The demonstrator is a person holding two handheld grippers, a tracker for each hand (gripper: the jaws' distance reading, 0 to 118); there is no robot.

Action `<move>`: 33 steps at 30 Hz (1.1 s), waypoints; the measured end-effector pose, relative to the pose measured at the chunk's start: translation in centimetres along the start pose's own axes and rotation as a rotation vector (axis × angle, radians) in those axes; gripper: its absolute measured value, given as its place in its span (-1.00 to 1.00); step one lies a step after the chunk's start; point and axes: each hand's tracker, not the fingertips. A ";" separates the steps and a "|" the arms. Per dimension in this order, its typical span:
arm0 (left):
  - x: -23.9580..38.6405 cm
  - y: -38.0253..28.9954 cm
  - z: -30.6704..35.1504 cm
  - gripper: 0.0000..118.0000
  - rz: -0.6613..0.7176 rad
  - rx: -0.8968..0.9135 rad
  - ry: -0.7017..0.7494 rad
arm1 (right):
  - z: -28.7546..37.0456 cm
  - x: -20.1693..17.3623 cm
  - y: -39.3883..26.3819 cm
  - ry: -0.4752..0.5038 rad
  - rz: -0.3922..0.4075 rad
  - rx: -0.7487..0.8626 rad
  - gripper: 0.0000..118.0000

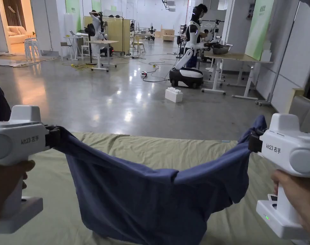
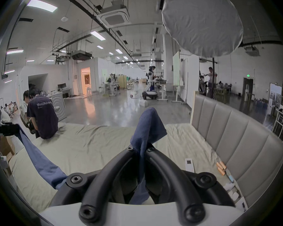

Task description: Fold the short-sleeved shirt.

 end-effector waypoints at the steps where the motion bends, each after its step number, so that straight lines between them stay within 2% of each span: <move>1: 0.0 0.1 0.0 -0.96 0.002 0.011 0.002 | -0.3 0.0 1.0 -0.004 0.007 0.024 -0.88; 5: 1.0 6.3 0.0 -0.96 0.011 0.041 0.025 | -1.3 -0.5 4.5 -0.022 0.015 0.072 -0.88; 11: -0.8 9.8 -3.0 -0.96 0.010 0.051 0.040 | -3.5 -0.9 8.2 -0.055 0.015 0.107 -0.88; 20: -0.4 13.6 -6.3 -0.96 -0.013 0.074 0.067 | -7.9 -1.5 11.2 -0.106 0.078 0.143 -0.88; 25: -0.4 14.4 -8.3 -0.96 -0.012 0.078 0.083 | -9.6 -1.5 10.8 -0.118 0.057 0.134 -0.88; 27: -0.3 14.1 -8.7 -0.96 -0.012 0.081 0.085 | -9.7 -1.7 10.1 -0.121 0.073 0.135 -0.88; 33: 0.0 9.8 -9.0 -0.96 -0.043 0.057 0.075 | -9.7 -1.9 5.4 -0.105 0.061 0.068 -0.88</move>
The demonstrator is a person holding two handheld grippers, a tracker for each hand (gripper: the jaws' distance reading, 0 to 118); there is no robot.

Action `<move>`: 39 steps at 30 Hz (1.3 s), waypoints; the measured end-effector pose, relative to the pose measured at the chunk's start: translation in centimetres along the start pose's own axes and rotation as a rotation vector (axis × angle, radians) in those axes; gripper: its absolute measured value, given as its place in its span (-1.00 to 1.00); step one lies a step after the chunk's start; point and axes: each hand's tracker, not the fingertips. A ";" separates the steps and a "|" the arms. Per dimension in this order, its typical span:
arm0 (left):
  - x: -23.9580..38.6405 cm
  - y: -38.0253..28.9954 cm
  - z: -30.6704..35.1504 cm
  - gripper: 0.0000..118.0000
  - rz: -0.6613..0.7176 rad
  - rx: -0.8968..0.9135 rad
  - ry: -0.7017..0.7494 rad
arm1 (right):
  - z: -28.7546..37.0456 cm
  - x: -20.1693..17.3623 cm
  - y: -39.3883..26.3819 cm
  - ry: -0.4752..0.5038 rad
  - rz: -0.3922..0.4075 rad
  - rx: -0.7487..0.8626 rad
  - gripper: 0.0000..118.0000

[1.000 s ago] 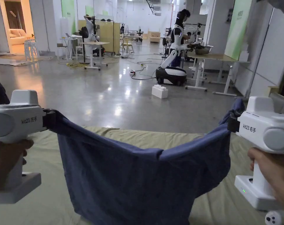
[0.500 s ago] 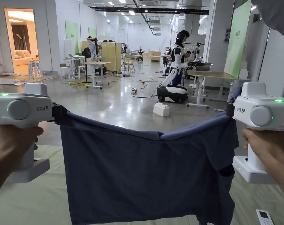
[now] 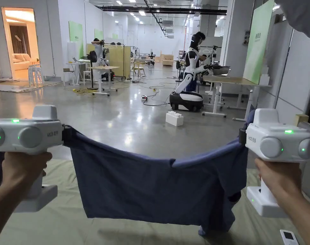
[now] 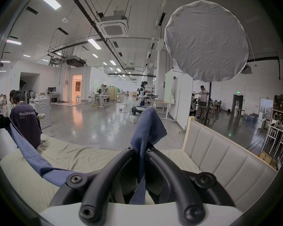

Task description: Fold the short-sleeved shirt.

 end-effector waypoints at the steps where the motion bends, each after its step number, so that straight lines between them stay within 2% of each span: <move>1: 0.0 -1.1 0.2 -0.96 -0.002 -0.014 -0.007 | 0.3 -0.2 -1.1 0.001 0.013 -0.010 -0.88; 4: -0.3 -4.6 0.8 -0.96 0.013 -0.044 -0.026 | 1.2 -0.1 -3.8 0.010 0.073 -0.002 -0.88; 5: -0.3 -6.1 1.4 -0.96 0.021 -0.050 -0.028 | 1.5 0.2 -5.1 0.025 0.013 -0.070 -0.88; 7: 0.3 -8.7 3.6 -0.96 0.012 -0.074 -0.055 | 2.9 0.3 -6.5 0.023 0.019 -0.065 -0.88; 8: 0.4 -10.2 4.7 -0.96 0.014 -0.063 -0.040 | 3.2 0.6 -7.8 0.036 -0.008 -0.101 -0.88; 11: 0.2 -14.0 7.3 -0.96 0.024 -0.093 -0.058 | 6.1 0.8 -9.9 0.046 0.028 -0.098 -0.88; 13: 0.0 -16.3 9.1 -0.96 0.020 -0.116 -0.052 | 10.6 -0.4 -11.0 0.052 0.030 -0.103 -0.88; 16: -0.4 -19.5 12.0 -0.96 0.013 -0.149 -0.049 | 14.4 -0.8 -13.4 0.056 0.094 -0.102 -0.88; 18: -0.2 -21.2 14.3 -0.96 0.022 -0.172 -0.043 | 16.2 -0.6 -15.5 0.071 0.043 -0.190 -0.88; 22: -0.3 -25.0 18.1 -0.96 0.022 -0.232 -0.042 | 20.3 -1.0 -19.8 0.069 0.099 -0.247 -0.88; 26: -0.8 -29.2 20.1 -0.96 0.062 -0.314 -0.025 | 23.1 -1.6 -23.9 0.077 0.117 -0.341 -0.88; 30: -0.7 -32.9 21.2 -0.96 0.057 -0.430 -0.026 | 24.4 -2.0 -27.8 0.082 0.130 -0.449 -0.88; 34: 0.8 -35.1 21.9 -0.96 0.065 -0.525 -0.022 | 24.5 -1.7 -31.5 0.067 0.106 -0.537 -0.88; 39: 0.8 -38.3 19.8 -0.96 0.033 -0.640 -0.024 | 23.4 -1.3 -35.2 0.040 0.123 -0.638 -0.88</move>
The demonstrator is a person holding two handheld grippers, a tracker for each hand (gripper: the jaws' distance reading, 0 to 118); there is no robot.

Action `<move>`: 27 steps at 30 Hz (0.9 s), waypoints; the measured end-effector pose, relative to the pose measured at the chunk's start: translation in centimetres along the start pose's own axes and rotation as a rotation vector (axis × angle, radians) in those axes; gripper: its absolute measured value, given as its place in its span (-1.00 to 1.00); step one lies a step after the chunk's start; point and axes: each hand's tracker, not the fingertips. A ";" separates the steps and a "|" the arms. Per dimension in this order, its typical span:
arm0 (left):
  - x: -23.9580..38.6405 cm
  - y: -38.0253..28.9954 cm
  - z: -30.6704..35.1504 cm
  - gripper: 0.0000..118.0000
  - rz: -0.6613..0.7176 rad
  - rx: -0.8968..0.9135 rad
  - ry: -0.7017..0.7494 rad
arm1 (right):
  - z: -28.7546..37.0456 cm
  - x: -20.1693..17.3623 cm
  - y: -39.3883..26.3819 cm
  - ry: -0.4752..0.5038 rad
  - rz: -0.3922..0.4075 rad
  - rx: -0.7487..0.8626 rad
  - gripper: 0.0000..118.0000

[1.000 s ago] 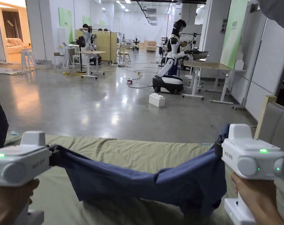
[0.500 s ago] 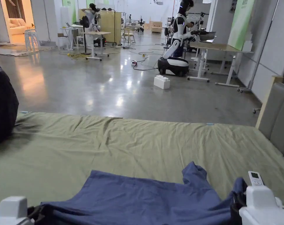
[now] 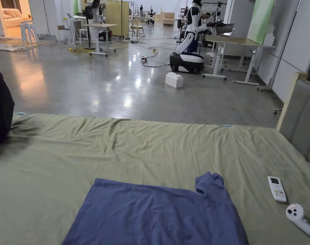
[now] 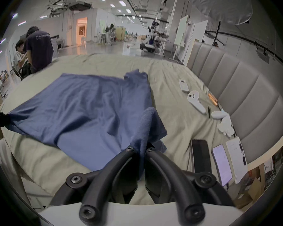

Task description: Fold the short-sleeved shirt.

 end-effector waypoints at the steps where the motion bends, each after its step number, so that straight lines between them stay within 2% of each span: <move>1: 0.1 0.0 -0.7 -0.96 -0.007 -0.027 0.007 | -0.8 0.4 -0.5 0.005 -0.003 -0.023 -0.88; 7: 0.2 0.0 -4.0 -0.96 0.003 -0.147 0.012 | -2.5 -0.2 -1.7 0.012 0.005 -0.088 -0.87; 10: 0.4 0.6 -4.3 -0.96 -0.005 -0.132 0.023 | -1.4 -0.9 -1.1 0.003 0.013 -0.082 -0.84; 11: 0.6 1.0 -4.2 -0.96 -0.011 -0.120 0.024 | -1.0 -1.1 -0.7 -0.014 0.020 -0.064 -0.75; 13: 1.0 2.1 -3.7 -0.80 -0.032 -0.068 0.033 | 0.1 -1.4 0.4 -0.041 0.018 0.000 -0.10; 14: 1.4 2.9 -3.4 -0.59 -0.049 -0.025 0.038 | 0.8 -1.6 1.1 -0.042 0.011 0.048 0.17; 15: 1.7 3.5 -3.0 -0.20 -0.063 0.013 0.043 | 1.3 -1.8 1.7 -0.035 0.007 0.080 0.31; 16: 2.1 4.4 -2.5 0.02 -0.084 0.058 0.046 | 1.8 -2.0 2.5 -0.032 -0.006 0.121 0.31; 17: 2.5 5.3 -2.1 0.10 -0.104 0.101 0.052 | 1.4 -1.6 3.1 -0.029 -0.025 0.160 0.31; 22: 5.2 10.1 0.1 0.10 -0.129 0.360 0.071 | 2.1 -2.8 6.7 -0.015 -0.070 0.365 0.40; 25: 4.9 10.2 0.1 0.09 -0.119 0.477 0.068 | 2.2 -3.9 8.6 -0.019 -0.110 0.467 0.40; 27: 5.0 10.4 0.2 0.01 -0.102 0.533 0.052 | 2.3 -4.3 9.5 -0.019 -0.134 0.519 0.39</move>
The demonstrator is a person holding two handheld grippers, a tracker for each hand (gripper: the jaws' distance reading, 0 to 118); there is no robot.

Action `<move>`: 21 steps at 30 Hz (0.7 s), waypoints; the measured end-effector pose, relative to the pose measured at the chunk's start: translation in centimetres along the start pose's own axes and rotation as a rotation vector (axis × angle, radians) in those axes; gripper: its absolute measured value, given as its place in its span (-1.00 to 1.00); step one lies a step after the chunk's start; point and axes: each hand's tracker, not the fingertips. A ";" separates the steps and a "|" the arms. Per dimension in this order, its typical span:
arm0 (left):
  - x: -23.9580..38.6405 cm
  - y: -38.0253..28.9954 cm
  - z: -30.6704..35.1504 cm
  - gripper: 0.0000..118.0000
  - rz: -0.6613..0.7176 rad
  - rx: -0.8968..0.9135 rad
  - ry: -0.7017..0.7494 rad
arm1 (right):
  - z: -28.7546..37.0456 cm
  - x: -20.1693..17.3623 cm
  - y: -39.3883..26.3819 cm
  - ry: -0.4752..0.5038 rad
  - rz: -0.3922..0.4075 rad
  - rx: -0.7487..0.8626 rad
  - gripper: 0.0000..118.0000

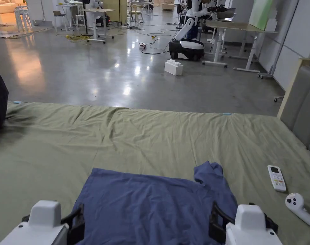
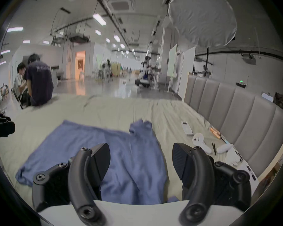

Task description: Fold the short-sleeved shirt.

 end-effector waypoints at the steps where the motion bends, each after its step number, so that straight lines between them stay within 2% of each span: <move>1: 0.0 0.2 0.0 -0.09 0.013 0.034 -0.005 | -0.1 -0.3 0.3 -0.006 -0.006 0.025 0.36; 2: 0.0 0.3 0.0 -0.26 0.020 0.055 -0.006 | -0.1 -0.7 0.8 -0.004 -0.004 0.059 0.26; 3: 0.0 0.4 0.0 -0.57 0.026 0.072 -0.002 | -0.2 -0.9 1.1 -0.001 0.003 0.086 -0.09; 4: 2.3 2.1 2.8 -0.76 0.036 0.080 0.007 | -0.4 -1.1 1.2 -0.005 0.006 0.086 -0.43; 5: 2.4 2.2 3.1 -0.81 0.036 0.101 0.001 | -0.5 -1.3 1.5 -0.008 0.016 0.106 -0.73; 6: 2.3 2.1 3.2 -0.86 0.031 0.113 -0.011 | -0.3 -1.4 1.9 0.005 0.023 0.131 -0.82; 7: 2.2 2.0 3.2 -0.95 0.026 0.117 -0.022 | -0.4 -1.4 1.9 0.022 0.007 0.126 -0.83; 9: 3.5 4.0 3.0 -1.00 0.021 0.110 -0.011 | -0.8 -1.6 1.9 0.031 -0.007 0.111 -0.98; 10: 3.5 4.1 3.0 -1.00 0.019 0.104 -0.020 | -0.8 -1.7 2.0 0.027 0.006 0.124 -0.99; 11: 3.6 4.1 2.9 -1.00 0.018 0.093 -0.039 | -0.9 -1.9 2.3 0.024 0.062 0.163 -0.99; 13: 4.3 4.8 2.5 -1.00 0.017 0.070 -0.043 | -1.6 -1.9 1.9 0.040 0.017 0.127 -0.99; 19: 0.8 2.7 -3.1 -1.00 0.071 -0.041 -0.083 | -3.3 -1.8 1.2 0.056 0.054 0.125 -0.99; 21: 0.2 2.2 -5.5 -1.00 0.082 -0.099 -0.088 | -4.3 -1.8 0.8 0.064 0.042 0.095 -0.99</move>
